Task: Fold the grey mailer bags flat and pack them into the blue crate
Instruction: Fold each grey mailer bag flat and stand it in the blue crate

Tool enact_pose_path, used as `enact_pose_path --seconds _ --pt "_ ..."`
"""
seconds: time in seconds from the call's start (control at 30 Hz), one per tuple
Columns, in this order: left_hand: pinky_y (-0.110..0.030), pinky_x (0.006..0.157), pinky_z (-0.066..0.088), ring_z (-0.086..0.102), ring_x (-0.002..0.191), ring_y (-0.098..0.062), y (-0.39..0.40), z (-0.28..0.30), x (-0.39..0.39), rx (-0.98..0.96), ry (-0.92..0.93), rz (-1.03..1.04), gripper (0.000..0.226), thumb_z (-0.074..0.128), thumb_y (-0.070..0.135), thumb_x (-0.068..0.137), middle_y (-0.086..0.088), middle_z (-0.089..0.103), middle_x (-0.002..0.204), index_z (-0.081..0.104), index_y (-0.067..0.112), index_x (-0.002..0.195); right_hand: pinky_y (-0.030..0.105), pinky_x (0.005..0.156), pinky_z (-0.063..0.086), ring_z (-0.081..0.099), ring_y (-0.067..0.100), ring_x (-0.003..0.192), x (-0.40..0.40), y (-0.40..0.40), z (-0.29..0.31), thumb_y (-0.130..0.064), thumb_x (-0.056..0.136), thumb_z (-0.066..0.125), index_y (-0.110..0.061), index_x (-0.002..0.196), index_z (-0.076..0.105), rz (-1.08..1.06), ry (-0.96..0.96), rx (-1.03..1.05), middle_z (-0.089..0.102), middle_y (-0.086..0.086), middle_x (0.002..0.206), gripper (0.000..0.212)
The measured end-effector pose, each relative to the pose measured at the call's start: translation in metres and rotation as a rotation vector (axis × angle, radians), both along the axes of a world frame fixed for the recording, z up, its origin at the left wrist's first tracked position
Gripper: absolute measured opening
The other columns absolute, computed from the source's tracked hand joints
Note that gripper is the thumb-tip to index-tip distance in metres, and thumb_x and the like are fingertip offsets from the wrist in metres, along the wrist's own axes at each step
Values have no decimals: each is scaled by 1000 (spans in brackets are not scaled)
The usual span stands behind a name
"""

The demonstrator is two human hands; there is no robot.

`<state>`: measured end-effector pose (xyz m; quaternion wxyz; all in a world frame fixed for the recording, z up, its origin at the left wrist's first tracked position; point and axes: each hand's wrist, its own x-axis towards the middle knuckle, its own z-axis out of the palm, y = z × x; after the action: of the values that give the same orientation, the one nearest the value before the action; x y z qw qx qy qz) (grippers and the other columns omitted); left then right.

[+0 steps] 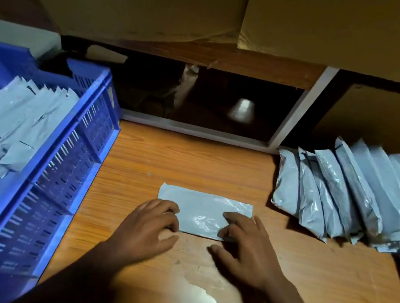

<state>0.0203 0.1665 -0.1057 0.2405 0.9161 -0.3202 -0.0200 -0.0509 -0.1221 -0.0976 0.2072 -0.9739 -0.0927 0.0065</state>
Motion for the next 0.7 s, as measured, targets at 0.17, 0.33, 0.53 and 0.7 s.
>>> enact_pose_path --seconds 0.17,0.33,0.53,0.7 --pt "-29 106 45 55 126 -8 -30 6 11 -158 -45 130 27 54 34 98 12 65 128 69 25 119 45 123 27 46 21 143 40 33 10 -38 104 48 -25 131 67 -105 -109 -22 58 -3 148 35" --pt "-32 128 1 11 157 -10 -59 -20 31 162 92 143 82 -7 62 100 5 23 168 31 22 161 57 126 13 20 31 157 69 74 -29 -42 107 23 -21 160 35 -135 77 -186 26 6 169 58" --pt "-44 125 24 29 153 -21 -61 -32 28 189 -69 170 64 8 43 112 -6 42 160 45 11 153 54 127 7 8 27 159 68 78 -41 -42 111 17 -24 164 23 -154 69 -231 14 3 172 56" --pt "-48 122 28 28 154 -26 -65 -40 32 175 -113 158 55 23 36 111 -9 38 162 44 7 153 54 127 9 10 29 159 71 78 -43 -40 109 17 -22 163 26 -168 58 -226 16 4 172 58"
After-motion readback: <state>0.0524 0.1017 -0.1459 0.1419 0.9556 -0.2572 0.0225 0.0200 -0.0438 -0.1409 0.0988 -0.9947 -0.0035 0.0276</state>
